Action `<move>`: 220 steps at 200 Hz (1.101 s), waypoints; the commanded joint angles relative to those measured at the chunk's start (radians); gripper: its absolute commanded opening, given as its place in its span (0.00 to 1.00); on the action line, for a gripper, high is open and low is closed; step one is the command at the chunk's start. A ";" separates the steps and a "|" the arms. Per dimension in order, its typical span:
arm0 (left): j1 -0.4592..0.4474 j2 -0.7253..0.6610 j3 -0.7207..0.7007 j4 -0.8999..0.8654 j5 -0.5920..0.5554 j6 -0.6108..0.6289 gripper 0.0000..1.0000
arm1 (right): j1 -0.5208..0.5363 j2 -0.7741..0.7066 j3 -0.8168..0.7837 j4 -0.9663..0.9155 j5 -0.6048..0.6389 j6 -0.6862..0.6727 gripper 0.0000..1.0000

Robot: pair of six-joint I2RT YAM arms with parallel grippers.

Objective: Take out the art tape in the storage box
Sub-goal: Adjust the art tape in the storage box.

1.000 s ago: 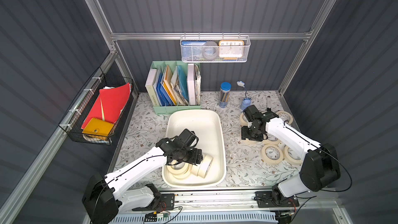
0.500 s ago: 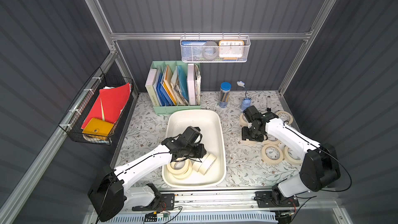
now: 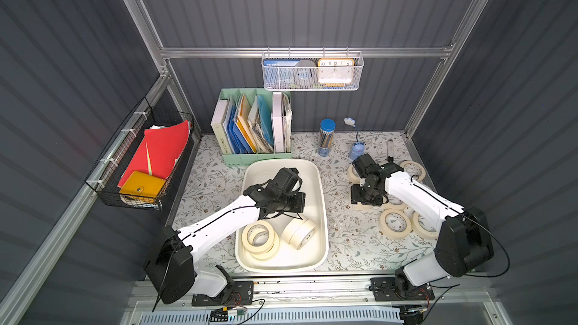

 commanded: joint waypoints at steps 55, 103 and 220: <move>-0.053 -0.107 0.067 -0.377 -0.076 0.148 0.81 | 0.005 0.013 -0.024 -0.010 -0.007 -0.020 0.65; -0.105 -0.204 -0.030 -0.408 -0.043 0.099 0.81 | 0.005 0.008 -0.024 -0.008 0.005 -0.021 0.65; -0.105 -0.083 -0.161 -0.039 -0.181 0.078 0.83 | 0.005 0.004 -0.030 -0.001 -0.016 -0.024 0.65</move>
